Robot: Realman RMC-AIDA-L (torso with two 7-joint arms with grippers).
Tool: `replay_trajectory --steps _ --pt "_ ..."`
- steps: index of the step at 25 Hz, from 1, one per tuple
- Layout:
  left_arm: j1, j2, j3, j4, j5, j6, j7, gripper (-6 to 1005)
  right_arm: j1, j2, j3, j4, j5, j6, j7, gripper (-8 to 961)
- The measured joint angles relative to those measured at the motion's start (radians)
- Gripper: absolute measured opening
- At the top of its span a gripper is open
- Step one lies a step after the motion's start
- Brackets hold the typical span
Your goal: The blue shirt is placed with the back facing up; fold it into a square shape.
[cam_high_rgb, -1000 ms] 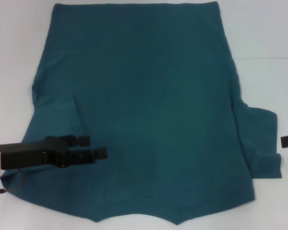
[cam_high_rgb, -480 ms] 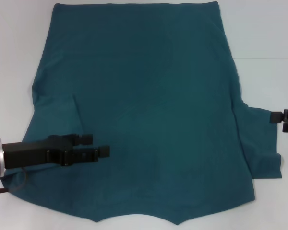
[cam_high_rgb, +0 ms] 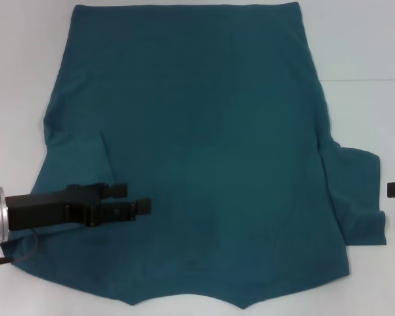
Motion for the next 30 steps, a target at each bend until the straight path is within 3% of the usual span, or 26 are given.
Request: replay_trajectory --steps 3,14,30 --pt "0.0 -0.001 0.001 0.0 0.0 -0.005 0.0 948 0.0 0.002 -0.004 -0.001 -0.015 0.014 0.004 916" --pt "0.0 -0.002 -0.002 0.0 0.0 -0.01 0.0 948 -0.004 0.046 -0.036 0.002 -0.018 0.095 -0.099 906" --pt "-0.003 -0.003 0.0 0.0 0.0 -0.04 -0.001 948 0.006 0.051 -0.064 0.036 -0.017 0.126 -0.024 893"
